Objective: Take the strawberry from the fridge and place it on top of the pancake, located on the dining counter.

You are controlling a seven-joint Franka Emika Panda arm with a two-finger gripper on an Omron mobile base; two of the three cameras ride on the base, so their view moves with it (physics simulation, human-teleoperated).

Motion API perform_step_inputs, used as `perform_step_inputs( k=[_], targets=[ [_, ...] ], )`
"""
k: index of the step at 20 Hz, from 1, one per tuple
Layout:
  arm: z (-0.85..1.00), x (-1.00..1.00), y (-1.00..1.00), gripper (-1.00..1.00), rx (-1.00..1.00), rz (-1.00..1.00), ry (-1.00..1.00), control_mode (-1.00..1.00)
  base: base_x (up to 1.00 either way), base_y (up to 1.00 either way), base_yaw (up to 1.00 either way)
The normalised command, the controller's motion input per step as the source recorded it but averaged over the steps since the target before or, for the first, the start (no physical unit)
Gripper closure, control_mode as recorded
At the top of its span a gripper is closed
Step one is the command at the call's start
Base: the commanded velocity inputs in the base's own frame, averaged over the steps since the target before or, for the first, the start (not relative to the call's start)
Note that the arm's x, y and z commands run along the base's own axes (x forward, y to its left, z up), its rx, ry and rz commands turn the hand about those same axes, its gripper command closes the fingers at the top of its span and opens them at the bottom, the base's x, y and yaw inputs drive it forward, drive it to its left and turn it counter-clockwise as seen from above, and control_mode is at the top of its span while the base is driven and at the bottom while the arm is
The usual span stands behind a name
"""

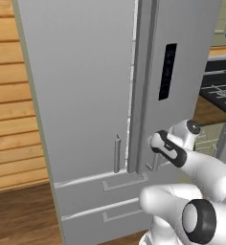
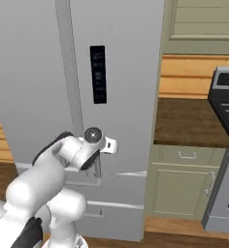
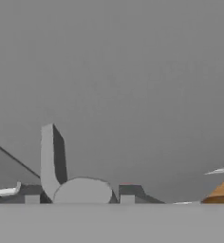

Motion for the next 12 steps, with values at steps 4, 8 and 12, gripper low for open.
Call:
perform_step_inputs(
  k=[4, 8, 12],
  targets=[
    [0.38, -0.97, -0.90, 1.00, 0.21, -0.07, 0.08, -1.00, 0.00, 0.00, 0.00],
    [0.35, -1.00, -0.98, -1.00, 0.24, -0.07, 0.04, -1.00, 0.00, 0.00, 0.00],
    [0.84, -1.00, -0.73, -1.00, 0.08, 0.00, 0.00, -1.00, 0.00, 0.00, 0.00]
  ],
)
